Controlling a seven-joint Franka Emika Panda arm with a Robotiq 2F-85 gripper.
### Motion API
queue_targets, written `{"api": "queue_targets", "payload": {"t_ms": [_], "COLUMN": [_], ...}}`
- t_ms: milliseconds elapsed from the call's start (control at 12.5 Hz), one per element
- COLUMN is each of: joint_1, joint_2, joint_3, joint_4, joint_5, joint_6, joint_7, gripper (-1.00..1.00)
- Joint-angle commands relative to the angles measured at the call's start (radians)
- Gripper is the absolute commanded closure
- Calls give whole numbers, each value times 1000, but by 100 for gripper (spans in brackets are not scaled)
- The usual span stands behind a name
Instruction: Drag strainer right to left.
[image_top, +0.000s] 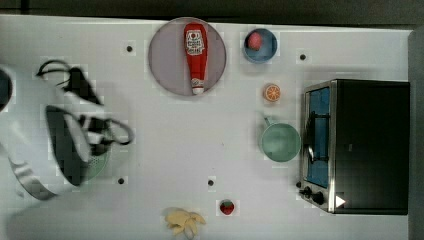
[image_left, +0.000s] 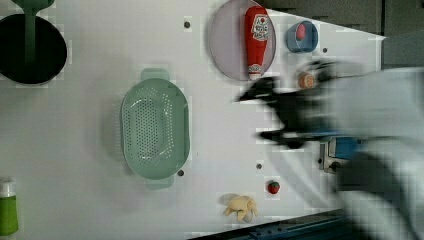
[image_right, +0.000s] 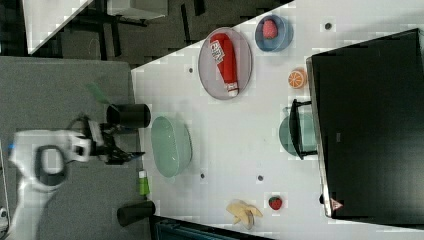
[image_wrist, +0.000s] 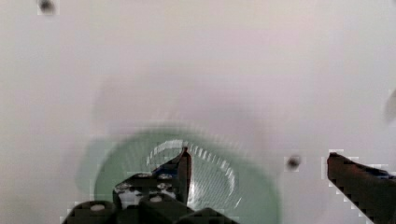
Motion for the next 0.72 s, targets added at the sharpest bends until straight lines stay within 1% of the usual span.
{"api": "queue_targets", "payload": {"t_ms": [80, 160, 240, 320, 480, 720], "joint_1": [-84, -90, -93, -95, -95, -96], "joint_2": [-224, -273, -312, -341, -370, -362], "joint_3": [-208, -261, -308, -350, -403, -427], "joint_4": [19, 19, 18, 17, 14, 13], "joint_5": [-114, -181, -219, -236, -236, -236], "joint_6": [-110, -133, -157, -179, -209, -227], "joint_7": [-438, -526, -591, -621, -631, -631], "gripper": [-100, -100, -100, -100, -100, -100]}}
